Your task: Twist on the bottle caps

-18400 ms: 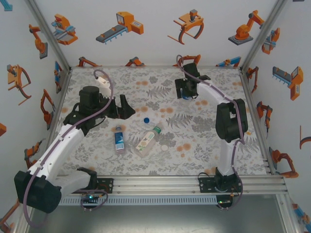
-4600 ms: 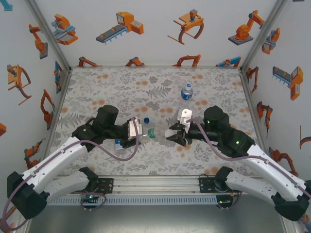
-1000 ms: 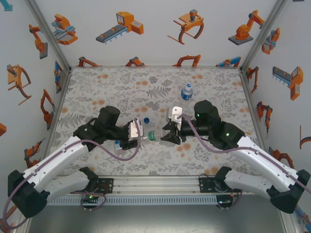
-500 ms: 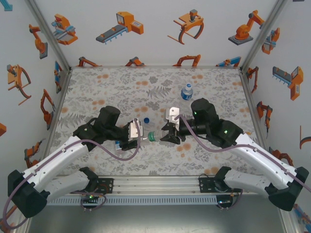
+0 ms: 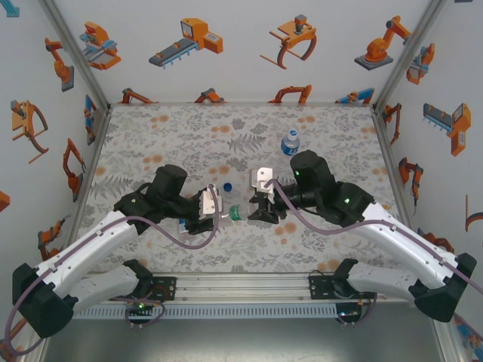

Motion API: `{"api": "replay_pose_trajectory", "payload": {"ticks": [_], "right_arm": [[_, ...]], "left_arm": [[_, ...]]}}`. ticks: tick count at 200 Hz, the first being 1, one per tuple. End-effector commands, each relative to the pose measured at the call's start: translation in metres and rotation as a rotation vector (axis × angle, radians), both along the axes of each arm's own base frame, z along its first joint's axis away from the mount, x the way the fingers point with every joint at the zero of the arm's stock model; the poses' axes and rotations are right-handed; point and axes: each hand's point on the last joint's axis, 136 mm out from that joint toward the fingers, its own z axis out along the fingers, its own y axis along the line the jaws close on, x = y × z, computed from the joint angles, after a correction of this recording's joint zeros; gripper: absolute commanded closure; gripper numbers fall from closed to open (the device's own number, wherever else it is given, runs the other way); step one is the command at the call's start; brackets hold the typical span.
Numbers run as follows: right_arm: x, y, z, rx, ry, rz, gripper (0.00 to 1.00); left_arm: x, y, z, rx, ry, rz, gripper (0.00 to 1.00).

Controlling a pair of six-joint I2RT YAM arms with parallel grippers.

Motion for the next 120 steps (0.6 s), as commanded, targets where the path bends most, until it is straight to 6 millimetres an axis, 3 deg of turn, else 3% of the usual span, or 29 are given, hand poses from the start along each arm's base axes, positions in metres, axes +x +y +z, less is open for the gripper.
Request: {"api": "replay_pose_trajectory", "payload": {"ticks": [1,39,120], "right_arm": [[-0.009,0.005,0.010,0.009,-0.047,0.060,1.00],[-0.007,0.008,0.006,0.003,-0.009,0.039,1.00],[0.025,-0.002,-0.010,0.135,0.410,-0.384,1.00]], "left_arm": [[-0.001,-0.009,0.021,-0.058,-0.031,-0.043,1.00],[-0.001,-0.008,0.022,-0.062,-0.033,-0.043,1.00],[-0.002,-0.007,0.026,-0.074,-0.050,-0.043,1.00]]}}
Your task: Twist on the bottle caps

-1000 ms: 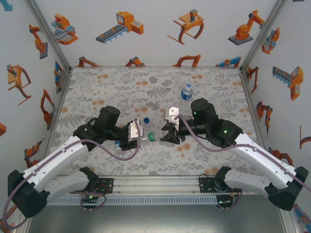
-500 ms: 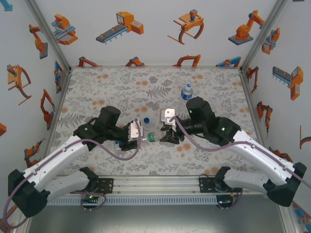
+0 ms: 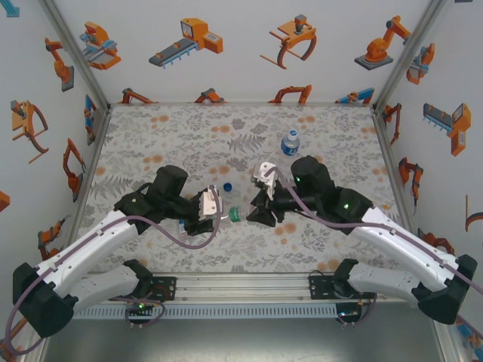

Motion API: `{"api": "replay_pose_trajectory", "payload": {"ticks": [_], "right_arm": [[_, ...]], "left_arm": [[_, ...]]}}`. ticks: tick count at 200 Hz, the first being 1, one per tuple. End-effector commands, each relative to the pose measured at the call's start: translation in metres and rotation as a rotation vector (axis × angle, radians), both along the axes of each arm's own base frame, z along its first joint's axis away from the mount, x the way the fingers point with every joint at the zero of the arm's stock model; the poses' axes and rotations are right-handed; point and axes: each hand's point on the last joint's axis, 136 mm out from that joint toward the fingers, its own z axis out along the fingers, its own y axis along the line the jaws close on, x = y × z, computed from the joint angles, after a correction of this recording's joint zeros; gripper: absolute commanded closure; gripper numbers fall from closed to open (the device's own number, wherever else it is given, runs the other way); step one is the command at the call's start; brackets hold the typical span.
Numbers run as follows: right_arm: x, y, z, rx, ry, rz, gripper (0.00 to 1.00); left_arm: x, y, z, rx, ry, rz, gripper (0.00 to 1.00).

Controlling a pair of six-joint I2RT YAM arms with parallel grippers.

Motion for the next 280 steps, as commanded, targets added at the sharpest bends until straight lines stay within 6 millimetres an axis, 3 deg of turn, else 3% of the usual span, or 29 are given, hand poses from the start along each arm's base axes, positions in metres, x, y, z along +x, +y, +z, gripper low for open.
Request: {"api": "replay_pose_trajectory", "payload": {"ticks": [1,35,101,118,140,162,182,194,241,280], "right_arm": [[0.014,-0.001,0.000,0.093,0.201,-0.188,1.00],[0.029,-0.009,-0.007,0.229,0.479,-0.410,1.00],[0.045,-0.023,-0.066,0.377,1.206,-0.836,0.98],[0.043,-0.026,-0.084,0.387,1.345,-0.913,0.93],[0.045,-0.020,-0.084,0.443,1.401,-0.892,0.83],[0.048,-0.025,-0.072,0.444,1.316,-0.884,0.64],[0.052,-0.037,-0.051,0.411,1.137,-0.860,0.40],[0.054,-0.043,-0.037,0.386,1.036,-0.831,0.32],[0.063,-0.070,0.016,0.324,0.637,-0.740,0.24],[0.041,-0.048,0.061,0.291,0.137,-0.361,0.33]], "left_arm": [[-0.001,-0.011,0.032,-0.103,-0.063,-0.051,1.00],[-0.001,-0.010,0.036,-0.118,-0.080,-0.049,1.00],[-0.001,-0.011,0.037,-0.127,-0.087,-0.048,1.00],[-0.001,-0.011,0.037,-0.129,-0.087,-0.046,1.00],[-0.001,-0.010,0.037,-0.129,-0.085,-0.043,1.00],[0.000,-0.010,0.038,-0.128,-0.090,-0.041,1.00],[0.000,-0.011,0.037,-0.127,-0.086,-0.043,1.00],[0.000,-0.010,0.037,-0.128,-0.086,-0.044,1.00],[0.000,-0.011,0.036,-0.125,-0.083,-0.045,1.00],[0.000,-0.011,0.036,-0.125,-0.079,-0.047,1.00]]}}
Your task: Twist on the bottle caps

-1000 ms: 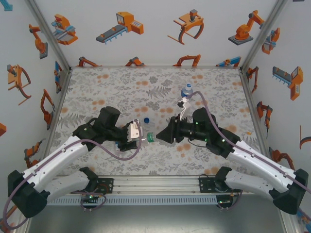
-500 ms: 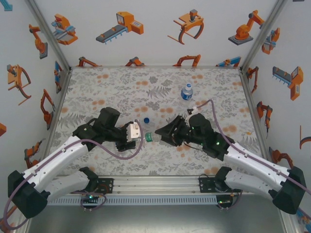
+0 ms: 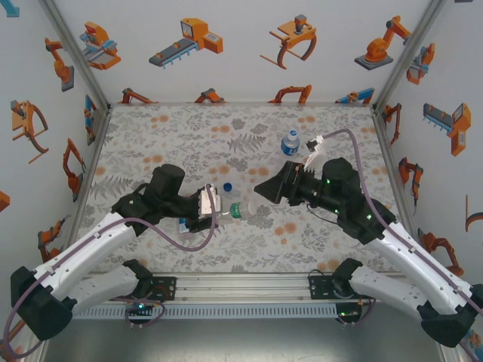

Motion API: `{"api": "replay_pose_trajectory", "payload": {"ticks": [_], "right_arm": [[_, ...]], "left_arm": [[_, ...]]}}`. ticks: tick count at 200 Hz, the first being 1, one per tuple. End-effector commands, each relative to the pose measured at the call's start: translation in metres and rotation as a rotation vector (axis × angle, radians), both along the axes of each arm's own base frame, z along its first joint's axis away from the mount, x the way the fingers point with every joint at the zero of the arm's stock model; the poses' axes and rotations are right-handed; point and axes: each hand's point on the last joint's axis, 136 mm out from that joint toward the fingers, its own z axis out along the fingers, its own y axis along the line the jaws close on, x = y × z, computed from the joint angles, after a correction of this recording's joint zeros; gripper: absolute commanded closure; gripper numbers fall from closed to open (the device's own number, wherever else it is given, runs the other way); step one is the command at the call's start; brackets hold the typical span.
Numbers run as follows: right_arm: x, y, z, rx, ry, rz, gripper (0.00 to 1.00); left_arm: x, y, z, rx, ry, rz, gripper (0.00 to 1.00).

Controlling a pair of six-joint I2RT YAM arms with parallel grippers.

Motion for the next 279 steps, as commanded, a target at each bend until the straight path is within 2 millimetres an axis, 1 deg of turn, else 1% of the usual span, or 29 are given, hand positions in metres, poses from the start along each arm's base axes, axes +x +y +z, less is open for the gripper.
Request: {"api": "replay_pose_trajectory", "payload": {"ticks": [1,17,35,46,67,98,146,181,205,225,251,279], "right_arm": [[-0.020,0.015,0.027,-0.131,-0.431,0.241,0.33],[-0.037,0.024,0.032,-0.188,-0.628,0.398,0.34],[-0.062,0.034,0.028,-0.231,-0.812,0.605,0.35],[-0.066,0.036,0.022,-0.256,-0.869,0.661,0.35],[-0.072,0.040,0.013,-0.285,-0.923,0.745,0.35],[-0.075,0.045,0.009,-0.269,-0.947,0.778,0.36],[-0.082,0.053,0.001,-0.245,-0.939,0.826,0.42],[-0.078,0.057,-0.010,-0.273,-0.915,0.820,0.47],[-0.075,0.057,-0.014,-0.286,-0.908,0.801,0.49],[-0.071,0.058,-0.015,-0.292,-0.898,0.778,0.58],[-0.071,0.060,-0.014,-0.270,-0.865,0.769,0.67],[-0.065,0.060,-0.015,-0.224,-0.727,0.700,0.77]], "left_arm": [[-0.004,-0.006,0.019,-0.056,-0.023,-0.035,1.00],[-0.004,-0.006,0.018,-0.054,-0.020,-0.035,1.00],[-0.004,-0.006,0.018,-0.052,-0.017,-0.037,1.00],[-0.003,-0.006,0.017,-0.051,-0.017,-0.036,1.00],[-0.003,-0.006,0.016,-0.046,-0.013,-0.036,1.00],[-0.002,-0.007,0.015,-0.044,-0.007,-0.033,1.00],[-0.002,-0.007,0.015,-0.043,-0.007,-0.033,1.00],[-0.002,-0.007,0.016,-0.044,-0.005,-0.031,1.00],[-0.002,-0.007,0.015,-0.044,-0.004,-0.031,1.00],[-0.002,-0.007,0.016,-0.045,-0.006,-0.031,1.00],[-0.002,-0.007,0.016,-0.045,-0.007,-0.032,1.00],[-0.002,-0.007,0.016,-0.044,-0.006,-0.030,1.00]]}}
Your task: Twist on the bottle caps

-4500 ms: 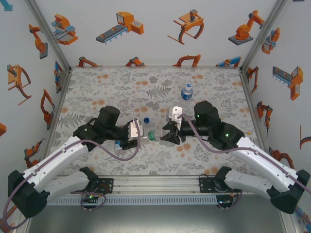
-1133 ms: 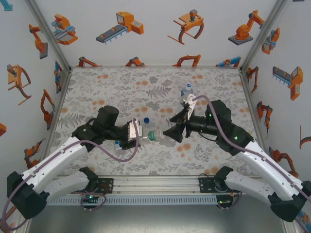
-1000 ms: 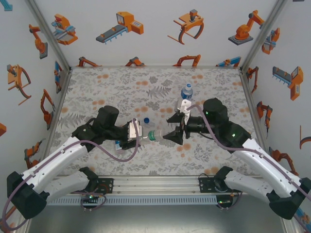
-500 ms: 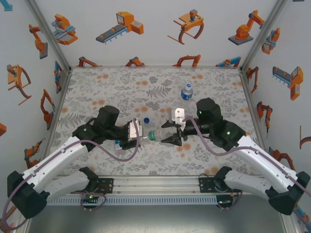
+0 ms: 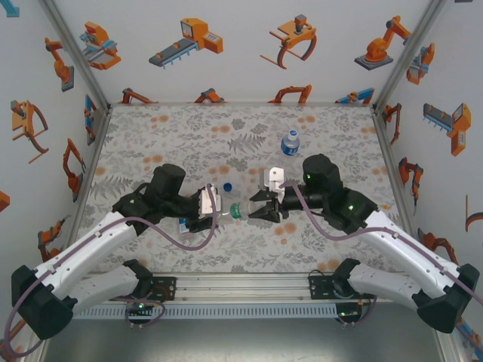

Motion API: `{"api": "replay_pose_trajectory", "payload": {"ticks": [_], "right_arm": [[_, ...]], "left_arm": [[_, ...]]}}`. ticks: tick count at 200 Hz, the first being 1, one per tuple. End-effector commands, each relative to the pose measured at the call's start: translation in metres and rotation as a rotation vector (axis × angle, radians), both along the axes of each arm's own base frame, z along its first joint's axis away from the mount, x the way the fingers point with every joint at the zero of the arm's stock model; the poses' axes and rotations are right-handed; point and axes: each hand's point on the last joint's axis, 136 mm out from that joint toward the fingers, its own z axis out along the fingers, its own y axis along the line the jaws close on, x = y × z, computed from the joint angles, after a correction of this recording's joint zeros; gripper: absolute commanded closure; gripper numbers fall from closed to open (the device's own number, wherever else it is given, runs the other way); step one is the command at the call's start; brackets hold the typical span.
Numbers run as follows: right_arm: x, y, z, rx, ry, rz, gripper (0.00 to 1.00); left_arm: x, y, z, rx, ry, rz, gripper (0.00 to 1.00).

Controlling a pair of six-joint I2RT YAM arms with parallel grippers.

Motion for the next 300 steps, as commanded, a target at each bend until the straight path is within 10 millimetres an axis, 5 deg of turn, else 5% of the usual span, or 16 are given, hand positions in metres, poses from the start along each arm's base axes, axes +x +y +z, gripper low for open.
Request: {"api": "replay_pose_trajectory", "payload": {"ticks": [1,43,78,113,134,154,197,255,300], "right_arm": [[0.003,0.004,0.004,0.044,0.117,-0.059,0.78],[0.023,0.004,0.003,0.160,0.550,-0.293,1.00],[0.059,-0.014,-0.024,0.245,1.023,-0.686,1.00],[0.071,-0.036,-0.061,0.303,1.350,-0.969,1.00],[0.074,-0.036,-0.055,0.359,1.407,-0.982,0.86],[0.074,-0.035,-0.042,0.355,1.361,-0.957,0.79],[0.074,-0.049,-0.001,0.273,0.951,-0.892,0.44],[0.035,-0.027,0.027,0.144,0.360,-0.460,0.40],[0.040,-0.012,0.020,0.135,0.432,-0.436,0.37]], "left_arm": [[-0.001,-0.007,0.019,-0.052,-0.019,-0.028,1.00],[-0.002,-0.007,0.019,-0.054,-0.019,-0.030,1.00],[-0.001,-0.007,0.021,-0.058,-0.027,-0.027,1.00],[0.000,-0.007,0.021,-0.059,-0.028,-0.024,1.00],[0.000,-0.007,0.020,-0.056,-0.025,-0.025,1.00],[0.000,-0.007,0.020,-0.055,-0.024,-0.023,1.00],[0.000,-0.007,0.020,-0.056,-0.024,-0.023,1.00],[0.000,-0.008,0.018,-0.050,-0.012,-0.026,1.00],[0.003,-0.008,0.015,-0.036,-0.007,-0.010,1.00]]}}
